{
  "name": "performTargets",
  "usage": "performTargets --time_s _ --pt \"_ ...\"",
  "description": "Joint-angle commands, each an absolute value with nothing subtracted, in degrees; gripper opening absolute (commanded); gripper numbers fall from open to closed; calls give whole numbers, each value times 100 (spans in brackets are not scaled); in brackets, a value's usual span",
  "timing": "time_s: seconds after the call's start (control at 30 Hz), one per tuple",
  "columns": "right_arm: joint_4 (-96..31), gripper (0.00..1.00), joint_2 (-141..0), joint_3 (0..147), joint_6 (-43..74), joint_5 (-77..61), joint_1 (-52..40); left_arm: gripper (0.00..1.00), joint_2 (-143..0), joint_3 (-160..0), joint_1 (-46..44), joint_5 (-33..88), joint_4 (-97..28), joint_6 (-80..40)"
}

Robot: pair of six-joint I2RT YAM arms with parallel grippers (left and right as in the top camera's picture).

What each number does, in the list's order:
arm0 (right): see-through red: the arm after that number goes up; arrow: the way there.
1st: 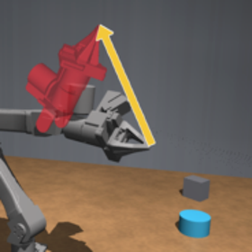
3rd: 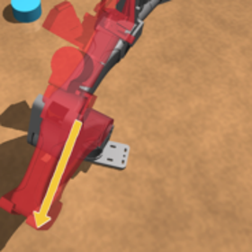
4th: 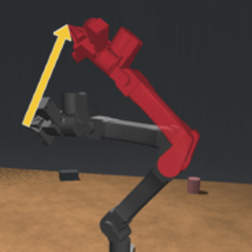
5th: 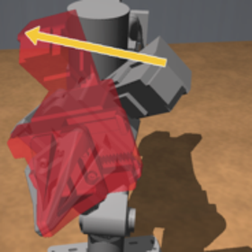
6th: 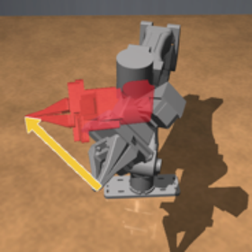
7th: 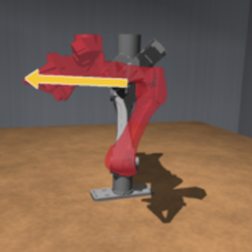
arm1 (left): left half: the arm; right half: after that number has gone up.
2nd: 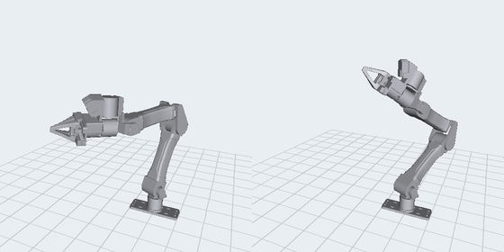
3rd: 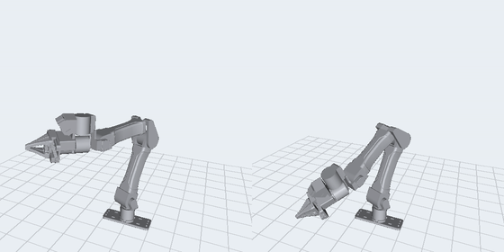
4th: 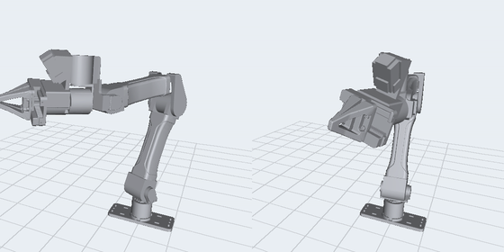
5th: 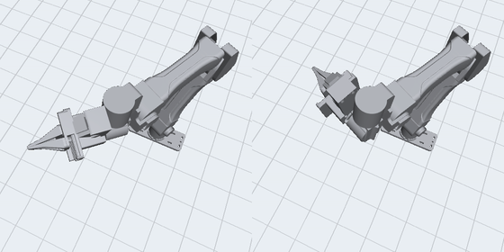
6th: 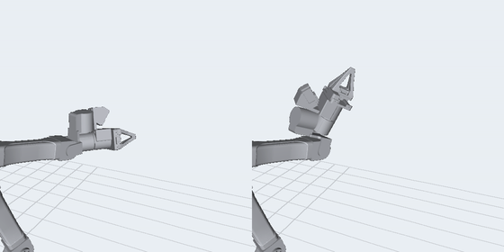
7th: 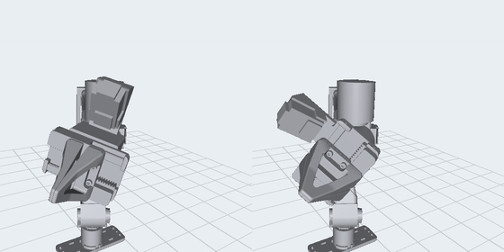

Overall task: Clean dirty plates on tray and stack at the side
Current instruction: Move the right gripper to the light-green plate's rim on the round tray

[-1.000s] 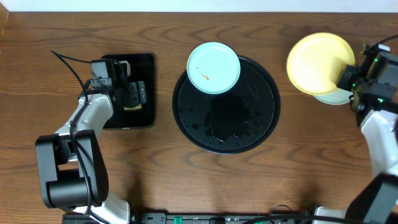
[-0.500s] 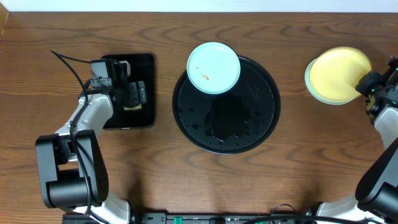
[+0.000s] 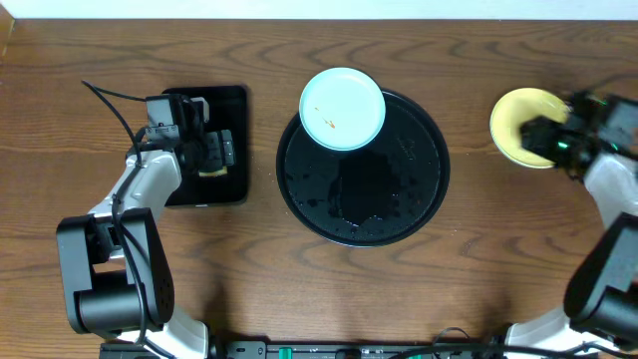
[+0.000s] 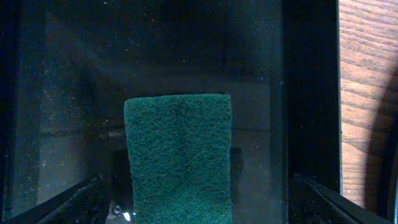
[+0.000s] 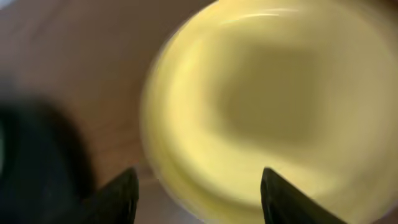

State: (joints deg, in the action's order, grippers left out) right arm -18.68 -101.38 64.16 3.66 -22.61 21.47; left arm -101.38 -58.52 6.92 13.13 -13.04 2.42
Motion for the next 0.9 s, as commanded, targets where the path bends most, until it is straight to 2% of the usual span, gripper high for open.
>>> performTargets --time_s 0.0,0.1,0.23,0.47,0.6,0.67,0.7,0.8,0.87 --pt "-2674 60 -10138 7330 -519 -2121 1173 91 -10121 -5872 707 1280 -1317 257" --pt "-3262 60 -10138 7966 -744 -1715 401 91 -10121 -5872 705 1280 -1317 257" --pt "-3218 62 -10138 8370 -832 -1061 -604 91 -10121 -5872 707 1280 -1317 257" --pt "-3000 67 -10235 8344 -840 -746 -1511 91 -10121 -5872 705 1280 -1317 257" --pt "-2655 59 -10241 8099 -1098 -751 -1826 91 -10121 -5872 707 1280 -1317 257" --pt "-2338 48 -10394 8005 -972 -753 -1844 91 -10121 -5872 707 1280 -1317 257" --pt "-2274 45 -10512 8005 -921 -753 -1837 91 -10121 -5872 705 1280 -1317 257" --pt "-2047 45 -10980 8005 -860 -757 -1804 91 -10121 -5872 707 1280 -1317 257" --pt "-1868 49 -11319 8005 -862 -784 -1806 91 -10121 -5872 707 1280 -1317 257"
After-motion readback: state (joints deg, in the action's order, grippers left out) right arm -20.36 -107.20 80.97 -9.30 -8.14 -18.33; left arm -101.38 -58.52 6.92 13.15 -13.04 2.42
